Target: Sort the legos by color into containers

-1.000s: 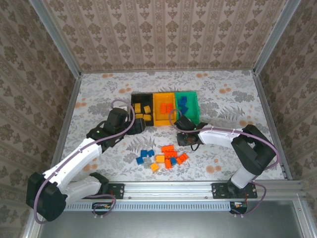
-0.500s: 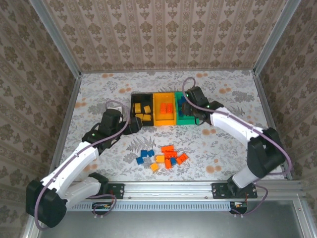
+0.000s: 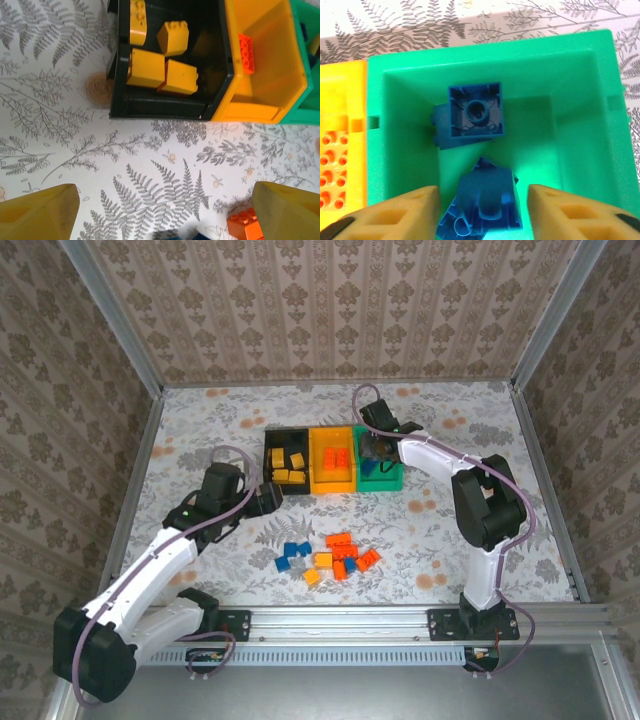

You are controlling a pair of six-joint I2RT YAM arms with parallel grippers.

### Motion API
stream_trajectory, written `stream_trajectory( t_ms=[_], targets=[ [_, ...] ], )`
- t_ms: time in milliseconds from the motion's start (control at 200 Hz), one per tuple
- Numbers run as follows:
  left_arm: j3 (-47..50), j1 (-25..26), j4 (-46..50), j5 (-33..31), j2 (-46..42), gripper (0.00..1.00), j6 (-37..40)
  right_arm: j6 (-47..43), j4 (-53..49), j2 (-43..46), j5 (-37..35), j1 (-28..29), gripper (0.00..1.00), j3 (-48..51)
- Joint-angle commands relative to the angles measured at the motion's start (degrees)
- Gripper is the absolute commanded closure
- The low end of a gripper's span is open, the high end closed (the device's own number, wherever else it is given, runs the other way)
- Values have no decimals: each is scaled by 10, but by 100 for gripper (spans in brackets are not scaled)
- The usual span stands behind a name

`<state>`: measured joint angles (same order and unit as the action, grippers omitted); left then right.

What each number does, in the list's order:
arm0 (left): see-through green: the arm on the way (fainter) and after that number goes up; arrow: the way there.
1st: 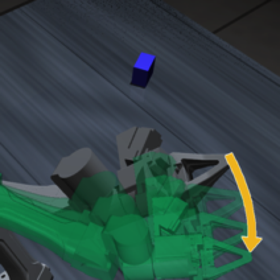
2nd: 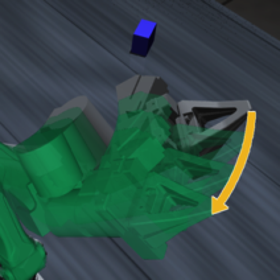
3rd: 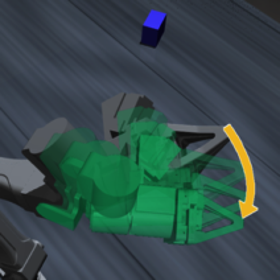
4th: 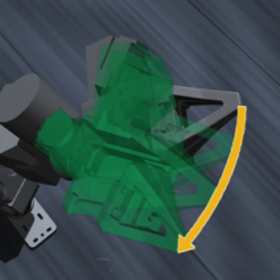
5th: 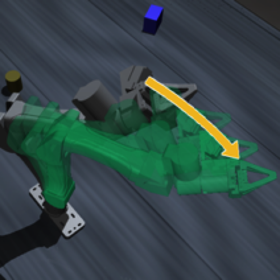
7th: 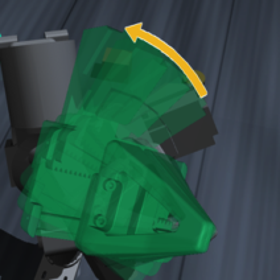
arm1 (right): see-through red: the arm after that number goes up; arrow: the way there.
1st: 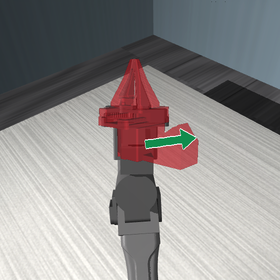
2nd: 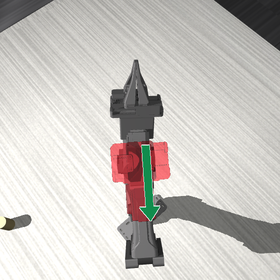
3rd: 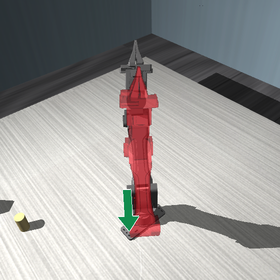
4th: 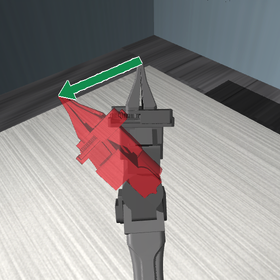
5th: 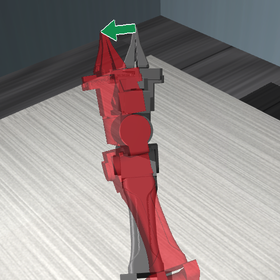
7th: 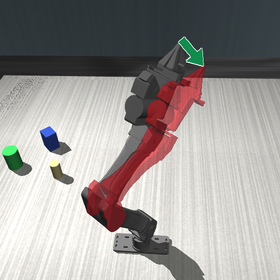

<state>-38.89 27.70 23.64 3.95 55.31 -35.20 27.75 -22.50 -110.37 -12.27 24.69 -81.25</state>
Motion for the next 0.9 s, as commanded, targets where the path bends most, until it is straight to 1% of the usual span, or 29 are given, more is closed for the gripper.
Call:
stream_trajectory(
  t_ms=[0, 130, 255, 365, 470, 575, 670, 795, 895],
  targets=[
    [5, -1, 30, 15, 8, 10, 12, 2, -3, 7, 16, 2, 42, -20],
    [-5, 14, 51, 12, 35, 13, 30, 8, 3, 37, 21, 6, 34, -7],
    [-16, 60, 73, -11, 76, 14, 41, 16, 18, 78, 29, 16, 30, 32],
    [-25, 106, 88, -34, 118, 18, 47, 19, 29, 107, 34, 27, 30, 70],
    [-29, 138, 89, -45, 152, 22, 52, 21, 34, 133, 37, 31, 30, 103],
    [-42, 177, 85, -63, 178, 21, 64, 22, 41, 155, 35, 31, 30, 131],
    [-67, 217, 90, -94, 205, 22, 78, 24, 43, 171, 32, 31, 30, 148],
    [-105, 257, 110, -124, 241, 30, 99, 26, 46, 182, 26, 31, 30, 163],
    [-122, 275, 131, -136, 261, 35, 106, 26, 45, 183, 23, 28, 30, 167]
  ],
)
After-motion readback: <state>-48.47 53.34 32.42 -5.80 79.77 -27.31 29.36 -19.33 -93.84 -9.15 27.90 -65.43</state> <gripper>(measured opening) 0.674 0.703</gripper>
